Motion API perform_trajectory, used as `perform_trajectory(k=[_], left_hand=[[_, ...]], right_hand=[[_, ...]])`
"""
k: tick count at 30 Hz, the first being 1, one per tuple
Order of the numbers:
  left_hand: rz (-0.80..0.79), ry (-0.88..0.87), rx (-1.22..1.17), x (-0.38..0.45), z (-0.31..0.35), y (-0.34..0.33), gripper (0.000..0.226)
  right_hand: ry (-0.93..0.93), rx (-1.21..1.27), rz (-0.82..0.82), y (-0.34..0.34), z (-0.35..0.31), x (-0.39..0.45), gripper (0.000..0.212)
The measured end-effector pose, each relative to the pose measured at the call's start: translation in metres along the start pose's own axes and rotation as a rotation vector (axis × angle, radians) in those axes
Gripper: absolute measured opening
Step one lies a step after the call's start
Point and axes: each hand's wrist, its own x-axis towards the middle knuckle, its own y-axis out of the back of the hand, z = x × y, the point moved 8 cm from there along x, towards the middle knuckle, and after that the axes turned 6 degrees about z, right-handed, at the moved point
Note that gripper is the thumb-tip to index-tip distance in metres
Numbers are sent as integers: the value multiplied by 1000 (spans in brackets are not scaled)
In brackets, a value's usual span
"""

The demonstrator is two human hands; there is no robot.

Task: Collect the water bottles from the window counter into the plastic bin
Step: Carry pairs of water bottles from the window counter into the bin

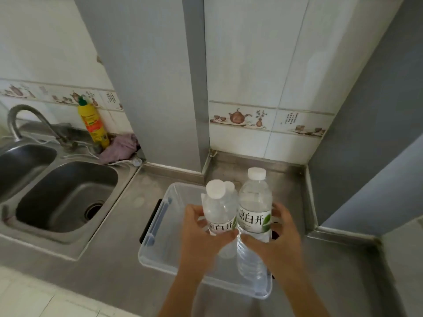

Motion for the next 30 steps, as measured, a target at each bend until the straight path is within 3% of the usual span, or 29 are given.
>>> perform_trajectory(k=[7,13,22,30], left_hand=[[-97,37,96,25,-38,-12,70],[-153,30,118,34,-51,-28,67],[-233,46,118,39,-74,-34,77],[-301,-197,159,34,-32,-28,79]], right_hand=[[-85,-131,40,-23,35,4,77],[-69,-274,127,-22,46,1,66],[-30,-421,127,-27,49,-1,59],[-18,-432,129,-20,37,-8,71]])
